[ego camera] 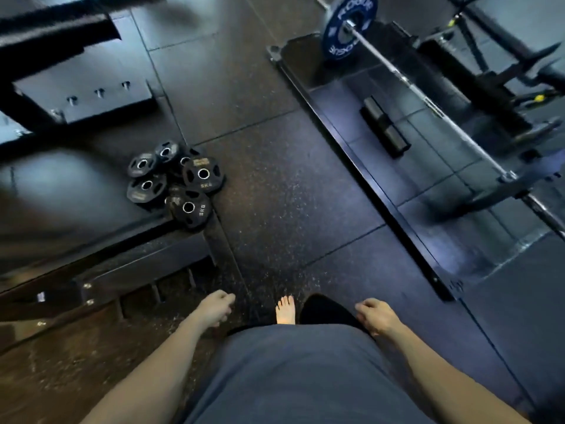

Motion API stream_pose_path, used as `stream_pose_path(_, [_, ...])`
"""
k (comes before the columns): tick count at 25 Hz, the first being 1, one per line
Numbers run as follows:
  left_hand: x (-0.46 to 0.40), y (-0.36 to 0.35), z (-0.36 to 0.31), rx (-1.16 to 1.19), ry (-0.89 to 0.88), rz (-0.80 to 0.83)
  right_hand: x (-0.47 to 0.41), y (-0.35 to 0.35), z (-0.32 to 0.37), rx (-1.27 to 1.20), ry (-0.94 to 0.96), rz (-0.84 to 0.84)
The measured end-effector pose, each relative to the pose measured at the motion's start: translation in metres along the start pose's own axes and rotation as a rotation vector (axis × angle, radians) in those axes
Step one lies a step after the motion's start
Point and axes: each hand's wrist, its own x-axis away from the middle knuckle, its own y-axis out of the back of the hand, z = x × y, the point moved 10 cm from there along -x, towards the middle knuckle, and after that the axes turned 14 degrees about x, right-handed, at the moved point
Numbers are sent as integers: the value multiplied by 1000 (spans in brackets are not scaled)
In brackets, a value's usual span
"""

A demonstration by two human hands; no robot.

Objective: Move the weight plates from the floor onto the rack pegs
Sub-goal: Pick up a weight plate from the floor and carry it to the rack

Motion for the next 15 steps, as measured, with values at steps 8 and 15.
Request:
stream_pose_path(8, [-82, 53, -134, 261, 136, -87, -153, 99, 249, 192, 171, 105])
stream_pose_path(15, [-123, 127, -191, 668, 203, -325, -218, 129, 491, 615, 336, 262])
